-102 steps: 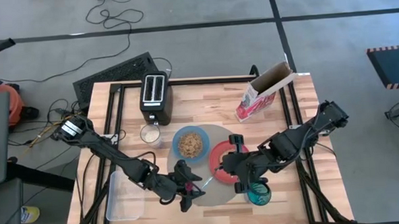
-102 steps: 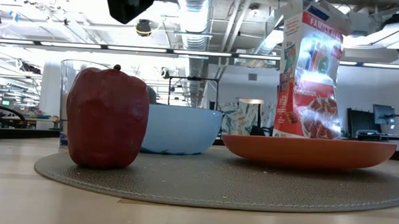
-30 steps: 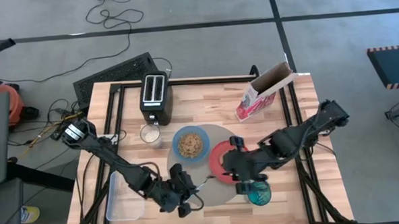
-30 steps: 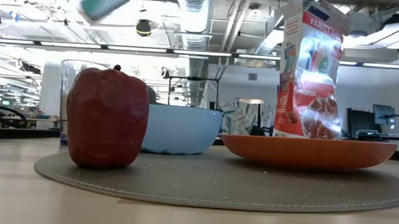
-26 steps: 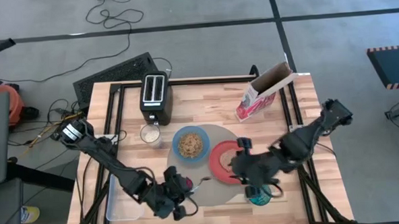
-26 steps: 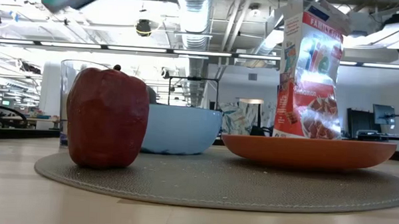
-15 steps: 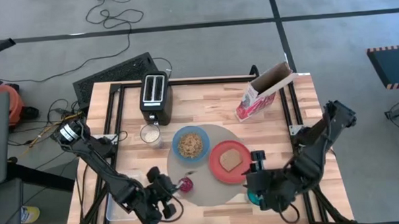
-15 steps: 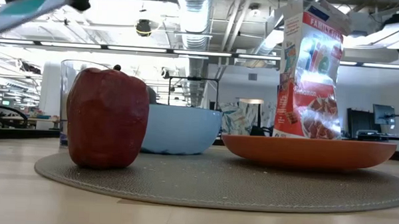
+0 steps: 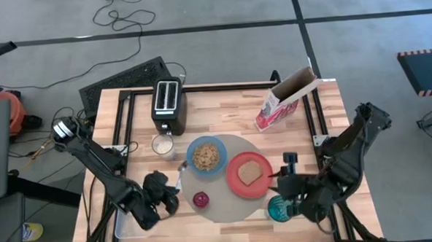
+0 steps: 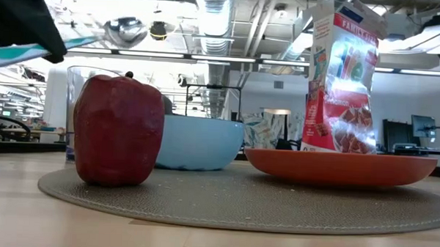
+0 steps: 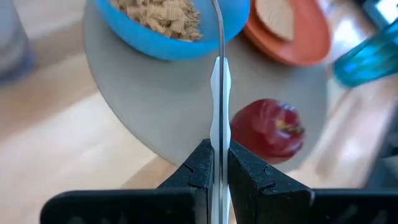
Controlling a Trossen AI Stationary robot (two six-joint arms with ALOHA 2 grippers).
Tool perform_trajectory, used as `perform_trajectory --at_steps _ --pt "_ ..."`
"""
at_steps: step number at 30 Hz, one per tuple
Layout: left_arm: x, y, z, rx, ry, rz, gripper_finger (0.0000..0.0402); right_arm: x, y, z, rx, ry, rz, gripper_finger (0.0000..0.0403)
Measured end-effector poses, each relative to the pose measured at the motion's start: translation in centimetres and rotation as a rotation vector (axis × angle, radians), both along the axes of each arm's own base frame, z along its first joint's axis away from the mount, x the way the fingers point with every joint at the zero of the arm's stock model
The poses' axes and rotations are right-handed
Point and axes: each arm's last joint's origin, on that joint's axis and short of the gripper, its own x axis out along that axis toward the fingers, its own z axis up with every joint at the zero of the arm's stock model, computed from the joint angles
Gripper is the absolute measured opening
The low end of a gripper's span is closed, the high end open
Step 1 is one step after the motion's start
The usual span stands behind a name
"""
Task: Arrange a breakfast setting
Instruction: Put the blue spoon on the gray placemat to the left of the blue bowl
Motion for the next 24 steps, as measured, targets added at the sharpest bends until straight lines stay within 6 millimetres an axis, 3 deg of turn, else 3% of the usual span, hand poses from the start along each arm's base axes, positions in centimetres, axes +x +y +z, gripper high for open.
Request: perform_trajectory --at_steps 5,11,24 --pt "-0.4 1.8 -0.7 -0.152 -0.141 0.061 0.0018 -1.2 -1.6 1.9 0.020 -0.055 0.010 0.0179" --pt "0.6 3.7 -1.4 -0.203 -0.072 0.119 0.0018 -2.0 -3.0 3.0 0.016 -0.078 0.016 0.0179" --pt "0.6 5.7 -2.2 -0.273 0.019 0.312 0.0018 -2.6 -4.2 2.7 -0.123 -0.015 -0.001 0.0179"
